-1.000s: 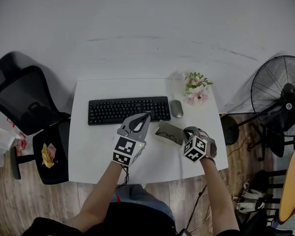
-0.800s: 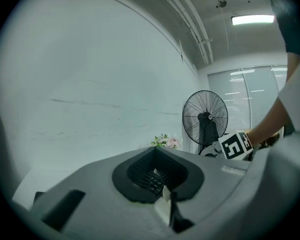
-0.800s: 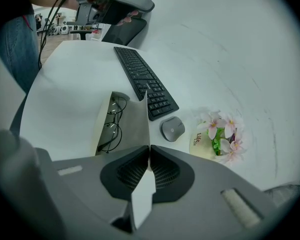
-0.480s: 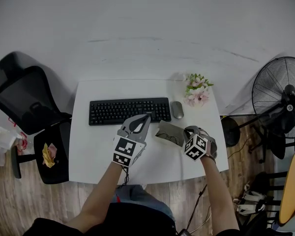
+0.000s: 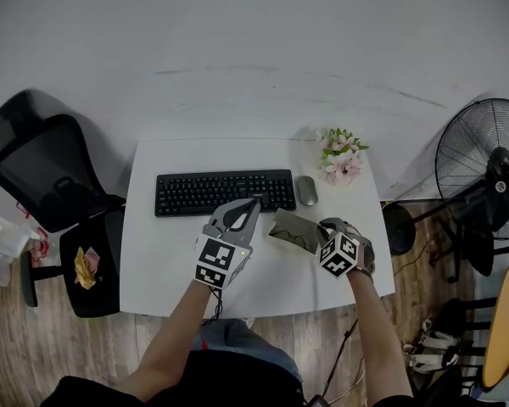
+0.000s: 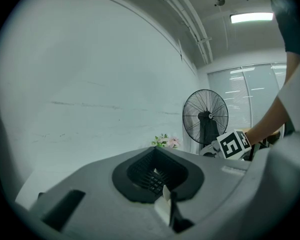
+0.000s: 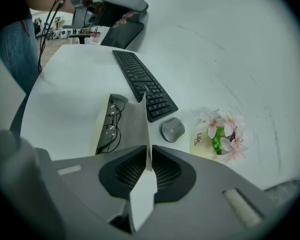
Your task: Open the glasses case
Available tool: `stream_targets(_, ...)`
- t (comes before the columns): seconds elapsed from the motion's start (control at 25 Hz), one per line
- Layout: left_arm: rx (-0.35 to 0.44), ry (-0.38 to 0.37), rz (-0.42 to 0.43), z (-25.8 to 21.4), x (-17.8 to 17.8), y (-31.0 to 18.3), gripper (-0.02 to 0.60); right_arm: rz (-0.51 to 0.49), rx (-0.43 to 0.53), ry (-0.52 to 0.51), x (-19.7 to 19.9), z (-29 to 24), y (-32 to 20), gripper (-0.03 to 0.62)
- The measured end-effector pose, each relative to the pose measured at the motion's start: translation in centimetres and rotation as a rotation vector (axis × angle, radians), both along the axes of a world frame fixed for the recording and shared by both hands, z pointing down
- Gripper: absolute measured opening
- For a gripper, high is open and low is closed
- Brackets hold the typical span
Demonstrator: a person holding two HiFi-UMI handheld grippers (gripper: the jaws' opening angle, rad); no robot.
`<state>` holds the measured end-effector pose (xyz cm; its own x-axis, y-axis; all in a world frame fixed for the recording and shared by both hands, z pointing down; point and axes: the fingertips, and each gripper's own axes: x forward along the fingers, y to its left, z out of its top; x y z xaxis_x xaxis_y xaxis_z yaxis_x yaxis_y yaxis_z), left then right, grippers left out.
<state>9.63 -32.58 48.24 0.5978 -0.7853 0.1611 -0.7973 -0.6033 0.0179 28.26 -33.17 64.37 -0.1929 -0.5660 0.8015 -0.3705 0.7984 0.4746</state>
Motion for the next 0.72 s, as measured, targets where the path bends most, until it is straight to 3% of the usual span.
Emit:
stream_targets(0.12,0.000,0.000,0.000,-0.1,0.0,0.1,0.008,0.002,-0.002,-0.022,-0.2,-0.2,0.4,0.099)
stream_targets(0.36,0.004,0.000,0.014,-0.1,0.3,0.3,0.008,0.029,0.062,-0.090,-0.2,-2.9,1.2,0.104)
stream_targets(0.52,0.014,-0.004,0.027,-0.3,0.7,0.3,0.008,0.159,0.157,-0.290,-0.3,-6.5,1.4,0.077)
stream_targets(0.72,0.018,-0.005,0.037,-0.7,1.2,0.2,0.008,0.340,0.301,-0.634,-0.7,-11.4,2.1,0.039)
